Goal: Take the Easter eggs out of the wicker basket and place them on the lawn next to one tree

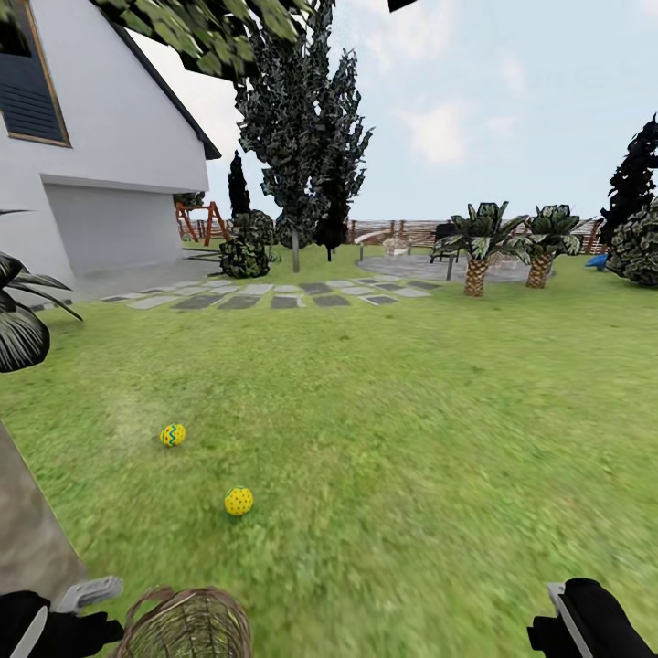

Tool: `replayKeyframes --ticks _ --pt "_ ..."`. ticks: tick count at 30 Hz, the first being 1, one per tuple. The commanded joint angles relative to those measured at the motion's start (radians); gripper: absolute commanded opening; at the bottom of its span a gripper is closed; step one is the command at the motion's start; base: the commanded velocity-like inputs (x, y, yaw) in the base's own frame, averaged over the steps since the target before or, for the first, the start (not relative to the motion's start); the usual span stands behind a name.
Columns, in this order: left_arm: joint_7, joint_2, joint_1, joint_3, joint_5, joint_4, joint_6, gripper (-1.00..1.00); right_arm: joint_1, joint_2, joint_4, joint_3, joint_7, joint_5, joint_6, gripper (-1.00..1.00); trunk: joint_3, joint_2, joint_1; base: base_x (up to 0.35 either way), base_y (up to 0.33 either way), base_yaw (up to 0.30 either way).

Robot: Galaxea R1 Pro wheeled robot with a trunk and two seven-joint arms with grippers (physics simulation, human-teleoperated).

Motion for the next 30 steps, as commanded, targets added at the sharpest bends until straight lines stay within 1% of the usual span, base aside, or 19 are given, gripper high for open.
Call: replayKeyframes --ticks 1,12,15,20,22,25,30 --pt "-0.003 -0.001 -0.001 0.001 0.000 0.001 0.005 1.00 -0.001 0.000 -0.001 -0.001 0.006 0.009 0.004 1.00 -0.004 -0.008 0.004 0.000 0.000 0.000" --pt "-0.011 -0.008 -0.001 -0.004 0.000 0.006 -0.006 1.00 -0.001 -0.001 -0.001 0.000 0.008 0.007 0.004 1.00 -0.039 -0.085 0.046 0.000 0.000 0.000" --pt "-0.010 -0.006 -0.001 -0.005 -0.001 0.006 -0.014 1.00 -0.001 -0.001 -0.001 0.000 0.008 0.008 0.004 1.00 -0.048 -0.106 0.058 0.000 0.000 0.000" --pt "-0.013 -0.004 -0.001 -0.005 0.000 0.006 -0.007 1.00 -0.001 -0.001 -0.002 0.000 0.008 0.008 0.004 1.00 -0.064 -0.141 0.077 0.000 0.000 0.000" --pt "-0.012 -0.003 -0.001 -0.006 -0.002 -0.009 -0.006 1.00 -0.001 -0.001 -0.002 0.000 0.008 0.008 0.004 1.00 -0.070 -0.155 0.084 0.000 0.000 0.000" --pt "-0.011 0.004 -0.001 -0.002 -0.004 -0.054 -0.006 1.00 -0.001 -0.001 -0.002 0.000 0.008 0.008 0.004 1.00 -0.080 -0.176 0.096 0.000 0.000 0.000" --pt "-0.011 0.003 -0.001 0.003 -0.003 -0.065 -0.005 1.00 -0.001 -0.001 -0.001 0.000 0.008 0.008 0.003 1.00 -0.095 -0.211 0.115 0.000 0.000 0.000"
